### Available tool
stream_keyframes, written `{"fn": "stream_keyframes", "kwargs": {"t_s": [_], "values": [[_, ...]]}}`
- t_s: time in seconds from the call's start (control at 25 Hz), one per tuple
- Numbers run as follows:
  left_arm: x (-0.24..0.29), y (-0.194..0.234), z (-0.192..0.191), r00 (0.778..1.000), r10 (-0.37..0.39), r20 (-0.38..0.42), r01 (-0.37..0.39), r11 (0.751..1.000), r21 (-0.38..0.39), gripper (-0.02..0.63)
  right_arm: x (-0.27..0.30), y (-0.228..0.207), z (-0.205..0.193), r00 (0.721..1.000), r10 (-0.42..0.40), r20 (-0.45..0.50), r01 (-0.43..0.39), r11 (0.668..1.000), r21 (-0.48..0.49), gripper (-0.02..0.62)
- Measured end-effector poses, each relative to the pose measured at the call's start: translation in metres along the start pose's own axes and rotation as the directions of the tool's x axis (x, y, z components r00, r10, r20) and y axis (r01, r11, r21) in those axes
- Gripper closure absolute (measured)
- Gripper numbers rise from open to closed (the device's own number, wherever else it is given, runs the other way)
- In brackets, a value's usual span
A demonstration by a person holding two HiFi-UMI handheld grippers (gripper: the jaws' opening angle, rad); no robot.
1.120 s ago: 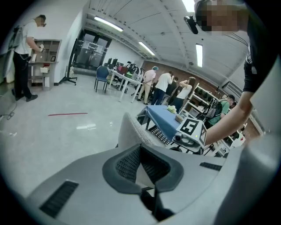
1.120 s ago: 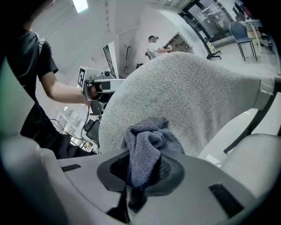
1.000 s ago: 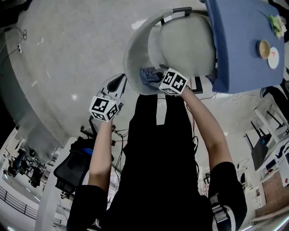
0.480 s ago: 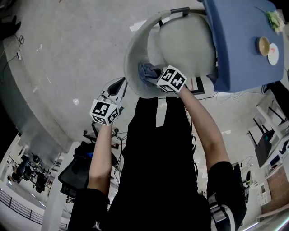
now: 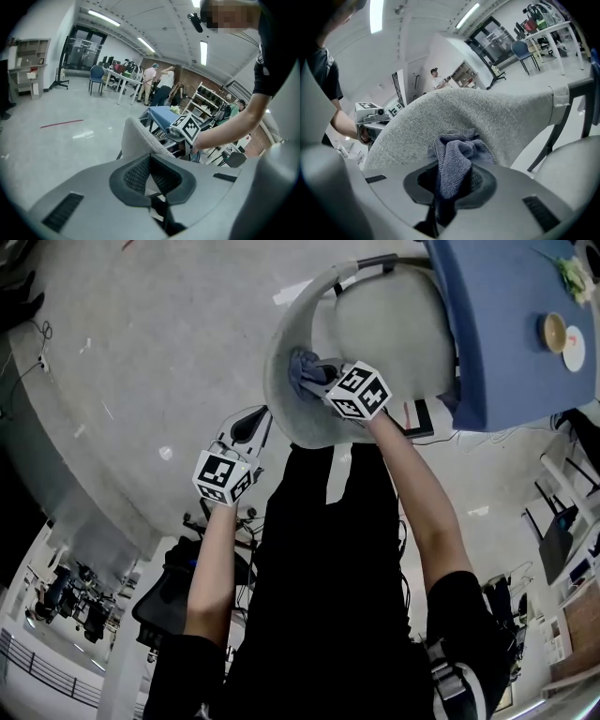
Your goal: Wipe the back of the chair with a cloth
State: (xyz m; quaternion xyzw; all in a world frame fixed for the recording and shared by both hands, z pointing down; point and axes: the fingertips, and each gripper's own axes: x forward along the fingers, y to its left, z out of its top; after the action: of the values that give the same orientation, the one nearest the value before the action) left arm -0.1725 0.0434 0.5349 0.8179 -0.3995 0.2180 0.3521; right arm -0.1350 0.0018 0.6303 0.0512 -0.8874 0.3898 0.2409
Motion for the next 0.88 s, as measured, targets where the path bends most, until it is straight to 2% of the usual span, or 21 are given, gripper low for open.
{"fn": "stream_keyframes", "kwargs": {"t_s": [0.12,0.6,0.88], "values": [[0.0,-0.001,0.0,1.0,-0.021,-0.023,0.021,0.999,0.025,0.583,0.001,-0.004,0.007,1.0,-0.025,0.008,0.025,0.999,-0.021,0.526],[0.002,0.002,-0.002,0.997,-0.051,-0.063,0.055,0.996,0.067,0.583,0.004,-0.031,0.035,0.988,-0.133,0.078,0.13,0.99,0.045,0.526],[0.002,0.003,0.0,0.996,-0.072,-0.055,0.075,0.995,0.059,0.583,0.002,-0.047,0.046,0.98,-0.173,0.101,0.167,0.984,0.063,0.526]]}}
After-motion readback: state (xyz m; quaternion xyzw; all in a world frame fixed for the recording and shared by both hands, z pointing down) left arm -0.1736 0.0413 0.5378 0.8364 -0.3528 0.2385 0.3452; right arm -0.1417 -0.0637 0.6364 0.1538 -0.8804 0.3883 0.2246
